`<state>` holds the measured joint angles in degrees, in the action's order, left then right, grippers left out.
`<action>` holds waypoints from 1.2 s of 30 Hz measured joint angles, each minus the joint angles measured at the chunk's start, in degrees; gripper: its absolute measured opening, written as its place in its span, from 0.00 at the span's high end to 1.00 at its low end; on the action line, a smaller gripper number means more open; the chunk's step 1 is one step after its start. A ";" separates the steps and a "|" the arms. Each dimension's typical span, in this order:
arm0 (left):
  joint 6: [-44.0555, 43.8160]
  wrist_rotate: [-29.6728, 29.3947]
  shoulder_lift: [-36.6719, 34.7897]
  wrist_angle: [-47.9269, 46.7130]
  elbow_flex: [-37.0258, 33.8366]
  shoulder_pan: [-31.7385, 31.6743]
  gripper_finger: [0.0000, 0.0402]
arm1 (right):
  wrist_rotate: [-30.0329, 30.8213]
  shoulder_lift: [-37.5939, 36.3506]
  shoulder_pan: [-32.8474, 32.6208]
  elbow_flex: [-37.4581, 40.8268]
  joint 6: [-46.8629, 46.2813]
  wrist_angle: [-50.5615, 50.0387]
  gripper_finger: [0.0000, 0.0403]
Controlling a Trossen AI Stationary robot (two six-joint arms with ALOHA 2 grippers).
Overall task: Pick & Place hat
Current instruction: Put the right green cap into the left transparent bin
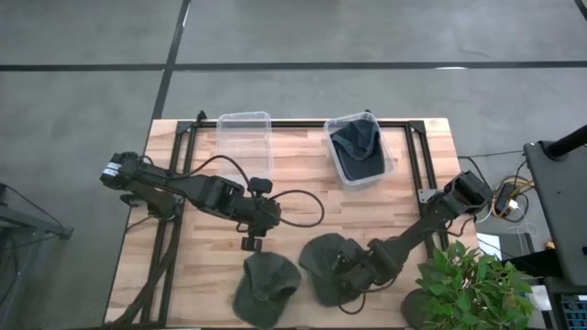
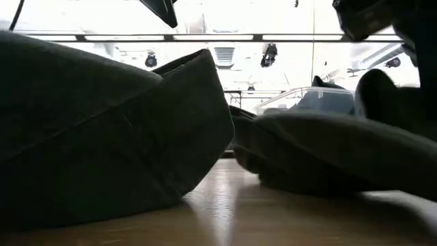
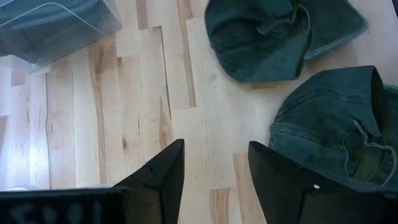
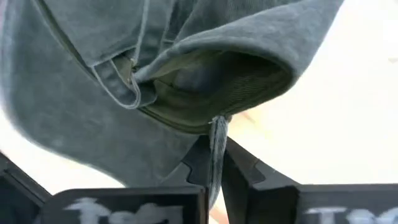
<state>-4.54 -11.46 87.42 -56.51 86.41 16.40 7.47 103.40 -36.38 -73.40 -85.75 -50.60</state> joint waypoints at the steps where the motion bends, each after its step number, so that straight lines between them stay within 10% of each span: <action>1: 0.00 -0.08 0.00 0.02 0.00 0.00 0.58 | 0.21 -0.37 0.00 -0.79 0.04 -1.95 0.96; 19: 2.57 -0.53 -5.37 -0.89 10.31 0.37 0.58 | 25.38 -9.90 5.51 -12.76 7.13 -12.23 0.97; 36: 4.13 -0.57 -13.68 2.67 21.05 0.37 0.58 | 16.83 -9.53 32.30 -16.95 40.61 25.90 0.97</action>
<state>-0.40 -12.03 73.74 -53.84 107.46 16.78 24.30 93.86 -4.08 -90.35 -45.14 -24.69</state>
